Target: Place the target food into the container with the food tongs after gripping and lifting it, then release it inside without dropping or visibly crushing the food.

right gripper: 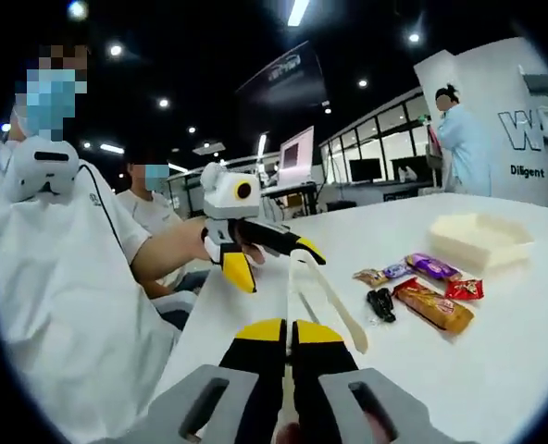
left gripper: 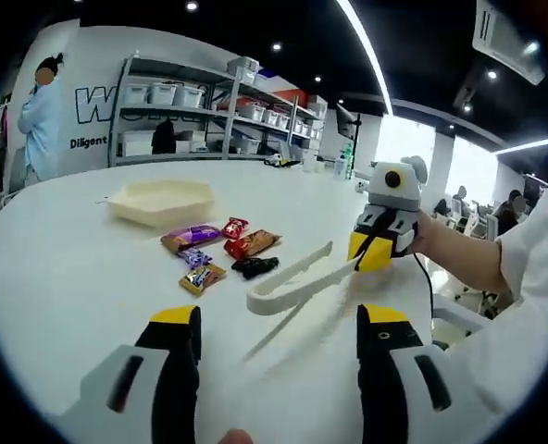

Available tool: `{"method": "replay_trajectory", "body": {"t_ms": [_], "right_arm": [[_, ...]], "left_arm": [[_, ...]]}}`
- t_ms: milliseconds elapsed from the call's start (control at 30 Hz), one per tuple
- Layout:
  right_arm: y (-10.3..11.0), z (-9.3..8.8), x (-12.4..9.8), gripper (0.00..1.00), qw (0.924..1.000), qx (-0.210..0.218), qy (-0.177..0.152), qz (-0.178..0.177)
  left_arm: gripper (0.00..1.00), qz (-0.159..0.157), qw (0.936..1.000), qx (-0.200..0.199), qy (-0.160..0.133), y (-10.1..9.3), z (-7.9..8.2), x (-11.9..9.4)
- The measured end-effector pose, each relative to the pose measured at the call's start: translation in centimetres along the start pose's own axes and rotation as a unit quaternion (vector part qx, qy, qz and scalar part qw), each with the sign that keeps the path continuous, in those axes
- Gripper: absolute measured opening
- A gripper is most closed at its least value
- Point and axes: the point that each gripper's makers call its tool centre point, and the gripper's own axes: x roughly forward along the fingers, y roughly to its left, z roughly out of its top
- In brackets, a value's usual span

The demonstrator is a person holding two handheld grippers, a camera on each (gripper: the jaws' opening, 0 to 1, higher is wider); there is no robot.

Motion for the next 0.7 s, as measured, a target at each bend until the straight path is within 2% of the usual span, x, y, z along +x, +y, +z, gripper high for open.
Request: {"method": "replay_trajectory", "body": {"t_ms": [233, 367, 567, 700], "right_arm": [[1.1, 1.2, 0.0, 0.00, 0.9991, -0.005, -0.033, 0.024], [1.2, 1.2, 0.2, 0.00, 0.9991, -0.009, -0.032, 0.026], [2.1, 1.8, 0.2, 0.00, 0.9978, -0.011, -0.048, 0.045], [2.2, 2.3, 0.2, 0.00, 0.9967, -0.005, -0.063, 0.051]], "left_arm": [[0.61, -0.050, 0.9974, -0.024, -0.046, -1.8, 1.7, 0.4], [0.58, -0.059, 0.9965, -0.026, -0.054, -2.1, 2.0, 0.6], [0.52, -0.084, 0.9939, -0.034, -0.064, -3.0, 2.0, 1.0], [0.49, -0.101, 0.9907, -0.041, -0.082, -3.7, 2.4, 1.0]]}}
